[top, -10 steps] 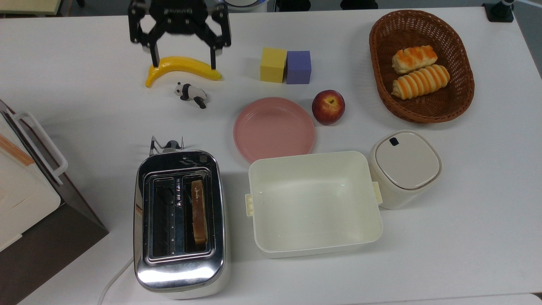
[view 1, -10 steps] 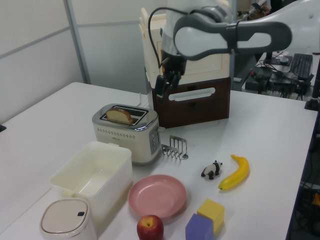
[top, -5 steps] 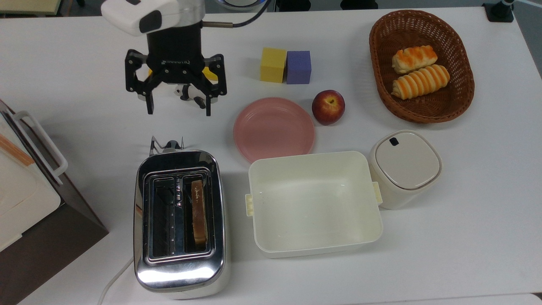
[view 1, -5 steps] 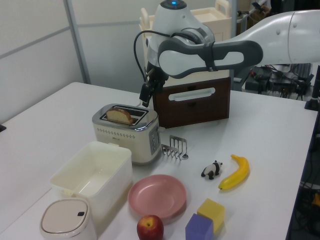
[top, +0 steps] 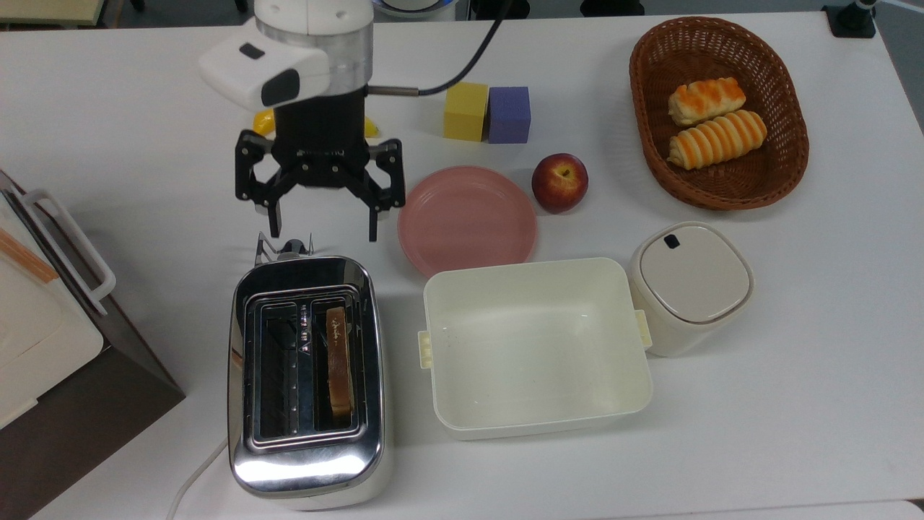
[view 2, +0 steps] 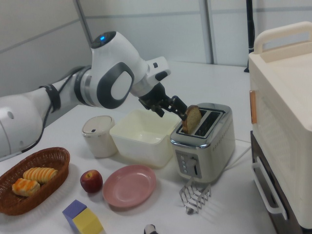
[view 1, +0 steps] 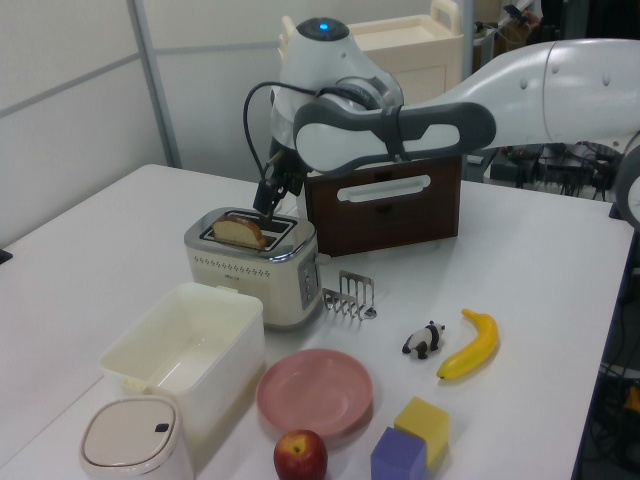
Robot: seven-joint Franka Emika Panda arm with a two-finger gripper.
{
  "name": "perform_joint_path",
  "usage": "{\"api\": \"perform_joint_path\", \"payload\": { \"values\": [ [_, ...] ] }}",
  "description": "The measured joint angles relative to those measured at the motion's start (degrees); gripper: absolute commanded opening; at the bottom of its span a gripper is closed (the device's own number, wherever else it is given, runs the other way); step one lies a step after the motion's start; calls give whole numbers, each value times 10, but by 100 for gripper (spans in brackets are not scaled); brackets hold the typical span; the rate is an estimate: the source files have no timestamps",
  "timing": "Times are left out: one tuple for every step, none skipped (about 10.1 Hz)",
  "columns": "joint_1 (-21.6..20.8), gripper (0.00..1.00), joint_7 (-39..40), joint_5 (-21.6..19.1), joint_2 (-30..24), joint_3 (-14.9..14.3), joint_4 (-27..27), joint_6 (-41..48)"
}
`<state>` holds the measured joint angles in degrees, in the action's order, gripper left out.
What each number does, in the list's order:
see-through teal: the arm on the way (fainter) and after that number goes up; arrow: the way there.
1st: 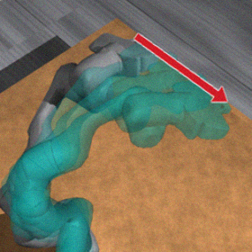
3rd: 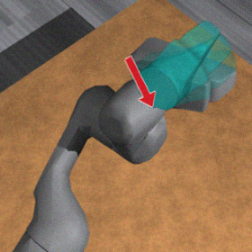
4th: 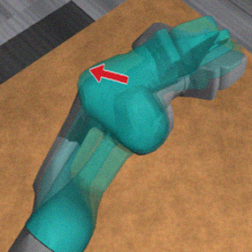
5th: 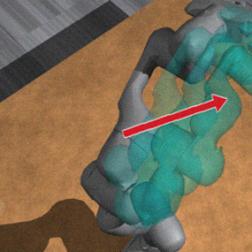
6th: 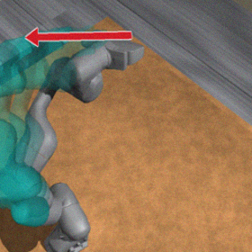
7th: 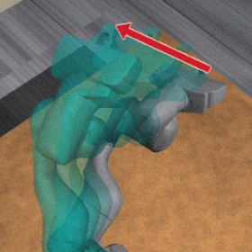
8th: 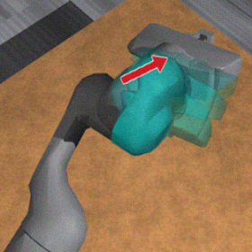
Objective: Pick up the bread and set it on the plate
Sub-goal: 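Lower the open gripper over the bread slice in the toaster slot, then close the gripper on the bread slice and lift it out of the toaster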
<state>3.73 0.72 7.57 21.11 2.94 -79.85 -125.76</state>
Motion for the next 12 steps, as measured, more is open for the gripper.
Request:
{"api": "perform_joint_path", "payload": {
  "values": [
    [0,100,-1,13,13,0,1,-26],
    [0,100,-1,24,27,0,6,-52],
    [0,100,-1,30,40,0,15,-70],
    [1,100,-1,37,50,0,21,-86],
    [6,100,-1,46,57,6,25,-98],
    [16,100,-1,60,62,19,25,-114],
    [22,100,-1,69,68,30,25,-122],
    [22,100,-1,75,71,33,25,-122],
    [22,100,-1,76,74,36,25,-122],
    [22,100,-1,76,75,38,25,-122],
    [22,100,-1,76,77,39,25,-122],
    [22,100,-1,80,81,39,25,-131]
  ]
}}
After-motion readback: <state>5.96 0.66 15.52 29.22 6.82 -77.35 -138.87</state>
